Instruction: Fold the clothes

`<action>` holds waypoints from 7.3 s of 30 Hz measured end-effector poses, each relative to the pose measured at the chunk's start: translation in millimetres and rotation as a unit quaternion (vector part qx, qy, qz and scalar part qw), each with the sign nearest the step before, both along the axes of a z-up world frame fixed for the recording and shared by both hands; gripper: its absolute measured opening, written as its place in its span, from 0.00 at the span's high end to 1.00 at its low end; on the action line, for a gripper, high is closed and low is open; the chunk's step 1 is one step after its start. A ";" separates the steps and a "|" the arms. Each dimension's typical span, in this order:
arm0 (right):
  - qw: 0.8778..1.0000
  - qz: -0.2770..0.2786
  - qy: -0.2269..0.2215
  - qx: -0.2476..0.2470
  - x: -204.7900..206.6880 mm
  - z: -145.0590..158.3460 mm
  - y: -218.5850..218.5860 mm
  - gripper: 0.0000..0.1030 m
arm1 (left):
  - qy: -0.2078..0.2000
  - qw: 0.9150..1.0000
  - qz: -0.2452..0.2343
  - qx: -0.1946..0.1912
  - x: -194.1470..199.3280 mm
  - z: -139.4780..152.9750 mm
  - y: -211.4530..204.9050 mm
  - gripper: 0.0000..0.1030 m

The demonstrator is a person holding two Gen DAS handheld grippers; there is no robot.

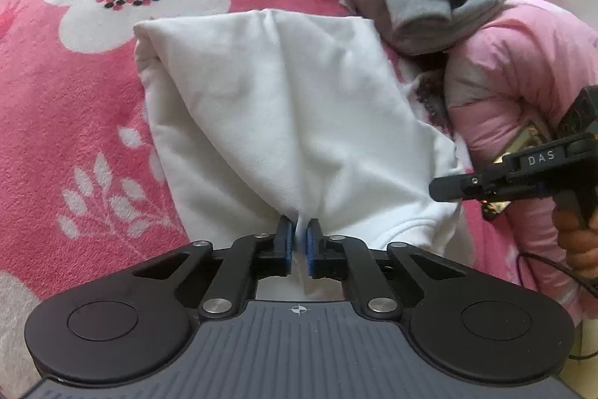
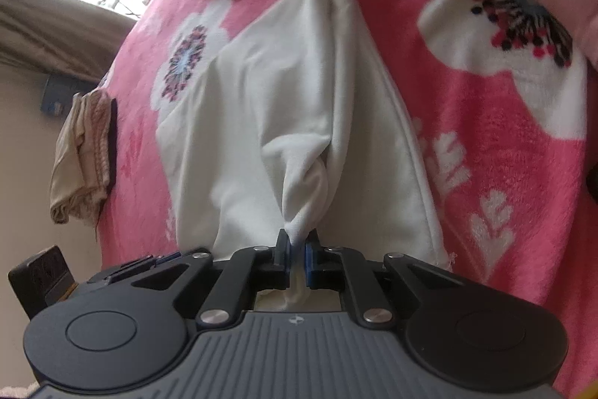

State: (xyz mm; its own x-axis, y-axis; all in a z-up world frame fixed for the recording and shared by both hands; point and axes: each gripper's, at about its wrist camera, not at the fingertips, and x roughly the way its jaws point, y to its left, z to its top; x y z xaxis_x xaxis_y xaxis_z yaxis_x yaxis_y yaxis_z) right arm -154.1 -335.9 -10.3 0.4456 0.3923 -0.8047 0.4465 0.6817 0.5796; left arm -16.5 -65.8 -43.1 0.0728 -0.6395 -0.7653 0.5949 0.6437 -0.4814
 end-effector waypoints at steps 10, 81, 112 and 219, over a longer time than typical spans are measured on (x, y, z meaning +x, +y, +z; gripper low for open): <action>0.999 0.035 0.018 -0.014 -19.2 -5.4 -1.0 0.92 | -0.002 0.999 -0.048 0.018 -21.9 3.5 -2.7 0.96; 0.927 0.116 -0.128 -0.333 163.1 -45.9 -33.7 1.00 | -0.161 0.987 -0.016 -0.021 100.4 -37.1 -4.6 0.67; 0.860 0.208 -0.157 -0.439 61.3 88.1 -1.1 0.91 | -0.192 0.979 0.010 -0.068 70.6 21.7 16.6 0.65; 0.924 0.274 -0.080 -0.253 21.0 -14.7 62.6 0.85 | -0.179 0.972 -0.152 0.014 -77.5 -19.3 -29.9 0.61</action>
State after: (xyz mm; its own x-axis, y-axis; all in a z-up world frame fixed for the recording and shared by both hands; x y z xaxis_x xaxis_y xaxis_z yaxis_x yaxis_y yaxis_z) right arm -133.1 -273.3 -25.1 0.4200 0.1866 -0.8881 -0.1102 0.9819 0.1542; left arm -94.0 -95.7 -62.4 0.1474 -0.6531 -0.7428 0.8859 0.4211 -0.1944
